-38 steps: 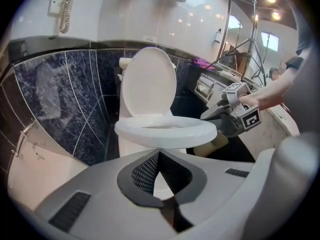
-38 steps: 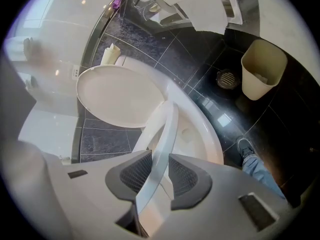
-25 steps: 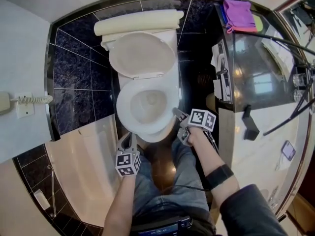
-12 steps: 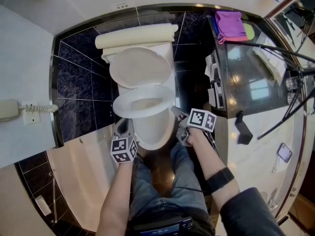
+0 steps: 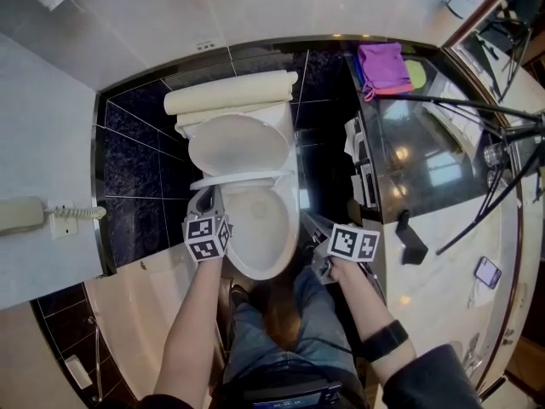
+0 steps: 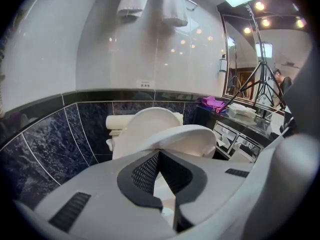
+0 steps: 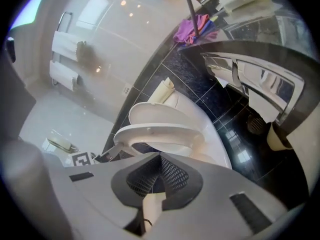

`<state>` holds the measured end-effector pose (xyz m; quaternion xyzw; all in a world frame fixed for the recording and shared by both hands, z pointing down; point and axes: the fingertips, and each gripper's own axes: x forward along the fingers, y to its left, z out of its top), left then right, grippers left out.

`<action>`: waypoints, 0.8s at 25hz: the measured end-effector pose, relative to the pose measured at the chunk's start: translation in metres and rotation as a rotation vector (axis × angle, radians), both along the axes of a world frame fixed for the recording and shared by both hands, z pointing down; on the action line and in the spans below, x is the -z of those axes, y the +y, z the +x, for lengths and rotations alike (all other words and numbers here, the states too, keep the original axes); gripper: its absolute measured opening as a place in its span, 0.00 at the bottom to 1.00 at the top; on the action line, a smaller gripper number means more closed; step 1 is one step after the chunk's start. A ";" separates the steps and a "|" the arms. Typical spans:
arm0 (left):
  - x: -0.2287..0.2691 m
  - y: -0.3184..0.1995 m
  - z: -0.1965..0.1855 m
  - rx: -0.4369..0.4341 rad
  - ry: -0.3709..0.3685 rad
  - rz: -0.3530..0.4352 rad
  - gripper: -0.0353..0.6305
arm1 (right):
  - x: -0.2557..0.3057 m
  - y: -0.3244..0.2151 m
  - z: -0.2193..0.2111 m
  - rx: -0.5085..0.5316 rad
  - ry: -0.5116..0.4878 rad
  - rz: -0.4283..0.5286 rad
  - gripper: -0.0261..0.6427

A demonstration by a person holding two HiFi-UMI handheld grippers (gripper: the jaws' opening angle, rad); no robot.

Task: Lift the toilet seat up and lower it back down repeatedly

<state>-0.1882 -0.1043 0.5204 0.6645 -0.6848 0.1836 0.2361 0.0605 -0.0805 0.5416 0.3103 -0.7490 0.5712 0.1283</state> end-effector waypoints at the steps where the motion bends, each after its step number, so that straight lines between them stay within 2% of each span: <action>1: 0.001 -0.008 -0.003 -0.003 -0.006 0.003 0.05 | 0.007 0.000 0.002 0.010 0.006 0.025 0.06; 6: 0.003 -0.049 -0.017 -0.012 -0.035 0.010 0.05 | 0.032 0.003 0.011 0.067 0.033 0.131 0.06; 11: 0.000 -0.075 -0.027 0.000 -0.045 0.008 0.05 | 0.034 0.006 0.019 0.081 0.043 0.159 0.06; 15: -0.001 -0.077 -0.028 0.005 -0.046 -0.003 0.05 | 0.038 0.005 0.019 0.099 0.048 0.192 0.06; 20: 0.015 -0.057 -0.014 -0.032 -0.052 -0.014 0.05 | 0.050 0.007 0.013 0.140 0.083 0.251 0.06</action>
